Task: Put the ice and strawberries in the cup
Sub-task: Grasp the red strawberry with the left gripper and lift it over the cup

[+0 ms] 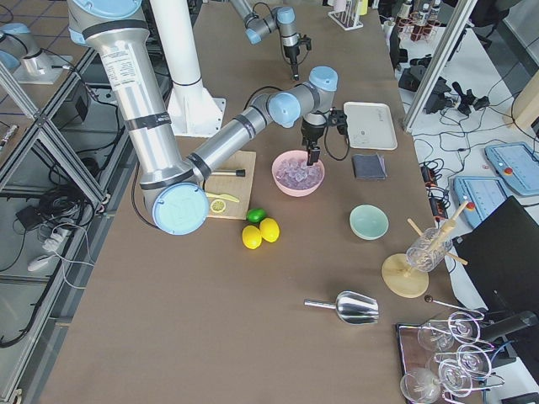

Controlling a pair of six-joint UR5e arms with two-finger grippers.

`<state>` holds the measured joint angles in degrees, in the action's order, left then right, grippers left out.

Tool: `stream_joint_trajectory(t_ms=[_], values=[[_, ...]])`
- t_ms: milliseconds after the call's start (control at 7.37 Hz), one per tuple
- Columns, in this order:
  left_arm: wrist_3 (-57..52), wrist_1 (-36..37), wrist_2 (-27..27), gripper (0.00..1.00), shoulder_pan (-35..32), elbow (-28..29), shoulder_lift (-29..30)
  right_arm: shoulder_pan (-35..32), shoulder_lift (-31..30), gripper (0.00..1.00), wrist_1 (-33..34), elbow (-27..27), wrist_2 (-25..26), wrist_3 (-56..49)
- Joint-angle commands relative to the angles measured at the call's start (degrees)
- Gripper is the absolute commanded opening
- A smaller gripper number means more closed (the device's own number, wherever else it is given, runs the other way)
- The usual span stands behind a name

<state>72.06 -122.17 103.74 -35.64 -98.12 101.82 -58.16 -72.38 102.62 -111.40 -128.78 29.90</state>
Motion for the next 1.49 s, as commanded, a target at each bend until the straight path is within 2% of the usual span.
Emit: stream_joint_trajectory(t_ms=[0, 136, 543, 814, 950, 1085, 1221, 1357], values=[[-0.16, 0.00, -0.21, 0.39, 0.22, -0.58, -0.31, -0.02, -0.13, 1.00, 0.12, -0.74, -0.07, 0.15], [-0.16, 0.09, -0.21, 0.00, 0.05, -1.19, -0.83, -0.02, -0.31, 1.00, 0.21, -0.84, -0.07, 0.15], [-0.07, 0.70, -0.21, 0.00, -0.04, -2.51, -1.27, -0.02, -0.31, 1.00, 0.21, -0.84, -0.07, 0.15], [0.71, 10.92, 0.40, 0.00, -0.04, -12.31, 0.73, -0.37, -0.22, 1.00, 0.21, -0.92, -0.60, 0.07], [3.68, 18.12, 0.41, 0.00, 0.04, -14.62, 5.19, -1.07, -0.39, 1.00, 0.21, -0.84, -0.77, -0.02], [9.45, 26.89, 0.58, 0.00, 0.65, -14.30, 14.28, -1.51, -1.09, 1.00, 0.21, -0.75, -0.78, -1.50], [13.68, 33.59, 0.58, 0.00, 3.45, -14.64, 20.20, -2.56, -1.97, 1.00, 0.29, -0.75, -0.86, -4.04], [15.99, 35.31, 0.41, 0.00, 4.60, -13.95, 23.83, -3.70, -3.28, 1.00, 0.30, -0.66, -0.95, -6.41]])
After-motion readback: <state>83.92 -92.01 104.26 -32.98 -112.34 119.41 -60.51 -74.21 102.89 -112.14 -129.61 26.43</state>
